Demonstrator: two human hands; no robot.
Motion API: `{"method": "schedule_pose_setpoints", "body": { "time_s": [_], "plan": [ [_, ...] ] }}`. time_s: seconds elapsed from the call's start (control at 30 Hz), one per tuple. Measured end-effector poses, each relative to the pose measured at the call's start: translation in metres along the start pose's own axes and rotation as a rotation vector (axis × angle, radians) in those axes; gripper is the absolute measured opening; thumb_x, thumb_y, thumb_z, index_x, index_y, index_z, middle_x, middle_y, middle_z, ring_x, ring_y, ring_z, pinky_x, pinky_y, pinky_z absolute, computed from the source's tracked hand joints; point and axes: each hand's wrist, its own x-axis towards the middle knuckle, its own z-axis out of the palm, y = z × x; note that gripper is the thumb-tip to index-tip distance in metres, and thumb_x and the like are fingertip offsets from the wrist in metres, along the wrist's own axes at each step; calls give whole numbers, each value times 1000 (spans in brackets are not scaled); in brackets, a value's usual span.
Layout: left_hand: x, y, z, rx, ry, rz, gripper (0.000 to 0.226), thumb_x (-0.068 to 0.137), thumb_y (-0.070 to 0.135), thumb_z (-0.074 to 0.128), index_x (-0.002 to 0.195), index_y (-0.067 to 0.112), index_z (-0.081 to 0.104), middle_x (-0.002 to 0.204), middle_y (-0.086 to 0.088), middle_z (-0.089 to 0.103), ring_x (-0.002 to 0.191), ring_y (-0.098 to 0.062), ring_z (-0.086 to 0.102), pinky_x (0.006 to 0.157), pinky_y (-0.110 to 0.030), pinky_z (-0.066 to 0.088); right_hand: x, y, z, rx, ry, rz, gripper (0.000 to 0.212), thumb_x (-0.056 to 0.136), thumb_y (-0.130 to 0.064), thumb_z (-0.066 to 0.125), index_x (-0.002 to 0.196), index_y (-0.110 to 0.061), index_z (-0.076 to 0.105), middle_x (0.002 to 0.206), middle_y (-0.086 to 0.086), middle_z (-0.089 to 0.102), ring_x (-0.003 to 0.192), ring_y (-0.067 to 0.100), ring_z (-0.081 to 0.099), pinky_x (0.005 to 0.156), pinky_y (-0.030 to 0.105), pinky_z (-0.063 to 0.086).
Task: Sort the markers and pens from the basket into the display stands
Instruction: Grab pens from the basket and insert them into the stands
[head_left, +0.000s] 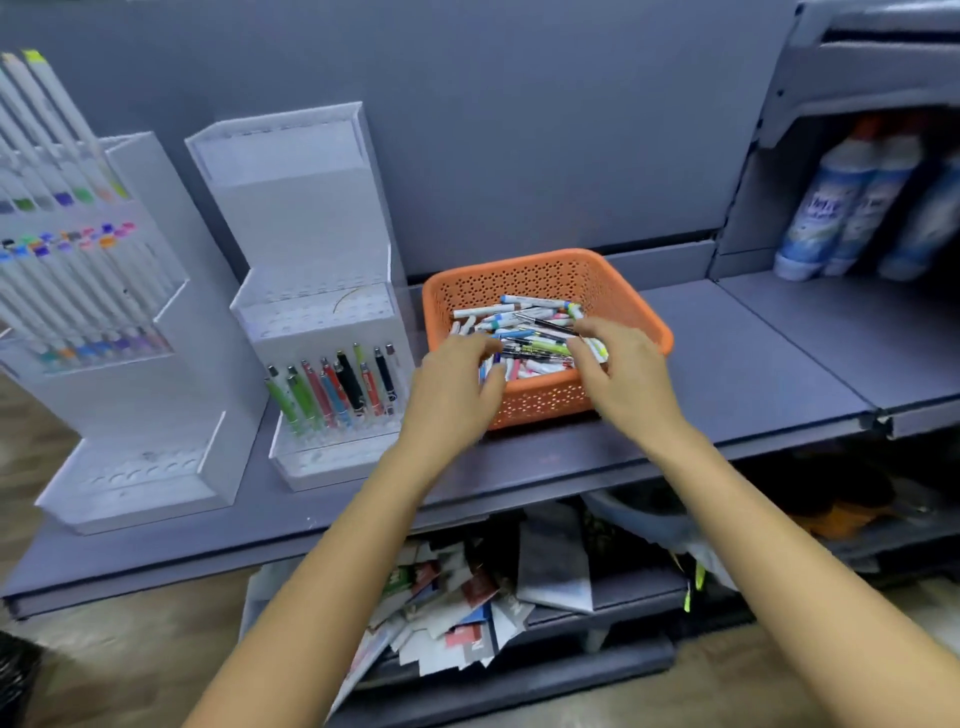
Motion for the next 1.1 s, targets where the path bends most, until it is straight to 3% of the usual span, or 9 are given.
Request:
{"method": "schedule_pose_setpoints", "body": {
  "time_s": [0.07,0.2,0.33,0.5,0.7,0.87,0.97,1.1],
  "plan": [
    [20,4,5,177,-120,-59,32,92,22,52,121,10,60,119,-12,61,111,-30,55,90,-36,42,20,9,3,-91,-76,6,29,92,-18,57,117,-5,64,118,14,65,112,32,56,92,32,35],
    [53,14,11,473,-305,-114,25,92,20,51,106,1,60,117,-18,61,110,-33,54,83,-35,43,56,11,4,-324,-301,131,30,86,-18,59,114,-7,64,115,16,64,107,35,57,85,38,47],
    [77,11,27,652,-432,-119,36,96,31,47,119,7,59,130,-12,57,119,-28,51,92,-33,43,72,12,6,-437,-425,234,31,81,-11,58,111,-5,61,113,17,63,100,33,59,71,31,45],
    [92,-2,52,702,-536,-171,38,97,35,41,119,11,61,132,-8,56,122,-26,50,101,-35,40,85,16,8,-559,-540,250,27,84,-10,55,110,-4,60,116,17,62,104,33,59,70,29,41],
    [98,-6,54,687,-625,-136,29,93,33,51,108,14,65,119,-7,63,110,-25,57,87,-34,47,93,19,16,-618,-675,311,18,79,-7,61,97,-6,61,110,14,65,90,29,59,66,28,43],
    [100,-10,65,631,-659,-146,32,96,30,43,109,10,65,119,-10,63,110,-28,56,83,-35,44,97,25,23,-648,-687,323,17,78,-1,55,93,-6,59,109,13,65,94,29,61,70,30,48],
    [100,-11,65,615,-660,-163,33,96,25,42,115,7,62,125,-12,59,115,-29,54,89,-36,45,98,27,24,-651,-690,334,24,77,-2,58,101,-5,62,110,12,64,98,29,61,70,30,47],
    [102,-13,61,541,-653,-232,24,90,15,51,109,5,60,115,-10,62,106,-26,58,76,-32,45,100,29,25,-619,-686,344,24,78,-1,61,102,-4,62,111,13,64,101,29,60,69,29,44]
  ]
}}
